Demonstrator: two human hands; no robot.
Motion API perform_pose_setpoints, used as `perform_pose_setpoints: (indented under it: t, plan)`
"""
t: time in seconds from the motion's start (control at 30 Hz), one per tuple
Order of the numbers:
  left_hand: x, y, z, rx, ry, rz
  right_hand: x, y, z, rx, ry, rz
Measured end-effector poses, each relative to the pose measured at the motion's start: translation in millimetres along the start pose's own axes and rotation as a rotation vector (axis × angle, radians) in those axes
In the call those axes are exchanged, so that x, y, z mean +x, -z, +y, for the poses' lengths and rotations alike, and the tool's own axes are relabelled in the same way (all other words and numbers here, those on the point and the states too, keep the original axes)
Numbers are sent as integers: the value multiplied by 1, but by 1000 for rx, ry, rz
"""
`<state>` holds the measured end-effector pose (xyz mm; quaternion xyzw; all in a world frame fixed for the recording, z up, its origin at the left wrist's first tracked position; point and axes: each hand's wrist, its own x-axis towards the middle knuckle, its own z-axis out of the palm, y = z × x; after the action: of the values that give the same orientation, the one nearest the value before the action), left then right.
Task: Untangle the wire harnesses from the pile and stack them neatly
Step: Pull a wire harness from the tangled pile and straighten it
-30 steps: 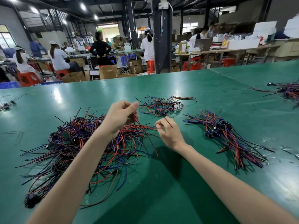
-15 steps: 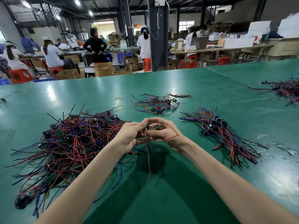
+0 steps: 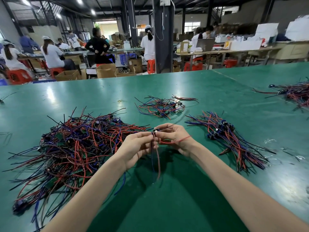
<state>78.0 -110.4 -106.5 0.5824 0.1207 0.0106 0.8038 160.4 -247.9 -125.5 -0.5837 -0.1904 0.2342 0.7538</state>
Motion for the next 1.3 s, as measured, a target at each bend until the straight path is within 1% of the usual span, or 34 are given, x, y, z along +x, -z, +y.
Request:
perform_pose_setpoints:
  t: [0.07,0.17,0.23,0.3,0.43,0.5,0.57,0.73,0.83,0.93,1.07,1.2,1.3]
  plan:
    - [0,-1,-1,19,0,-1,-3,1,-2,-34,-17,-36]
    - [0,-2,-6,140,-22,0,-5,2,-6,-101,-52,-51]
    - [-1,-1,-8,179,-27,5,-6,3,-8,-83,-103,-71]
    - [-1,1,-9,184,-28,-14,-6,4,-9,-14,-172,-92]
    - [-2,-1,-10,195,-18,-17,-6,10,-14,281,-255,-121]
    - [-3,-3,-10,187,-11,-25,-7,13,-16,378,-278,-147]
    - [-5,-5,-10,179,-10,-34,-7,12,-15,348,-266,-170]
    - [-8,-11,-11,193,-15,-2,-5,8,-11,79,-191,-126]
    - [-9,-14,-11,226,-19,13,-4,10,-10,13,-155,-133]
    - [-11,-15,-11,252,-35,18,-3,10,-9,34,-172,-145]
    - [-13,-17,-13,215,-69,6,-2,5,-7,87,-237,-167]
    - [-14,-21,-14,183,-89,-1,-3,7,-10,212,-294,-94]
    - [-14,-24,-14,179,-90,-2,-3,12,-10,190,-268,-79]
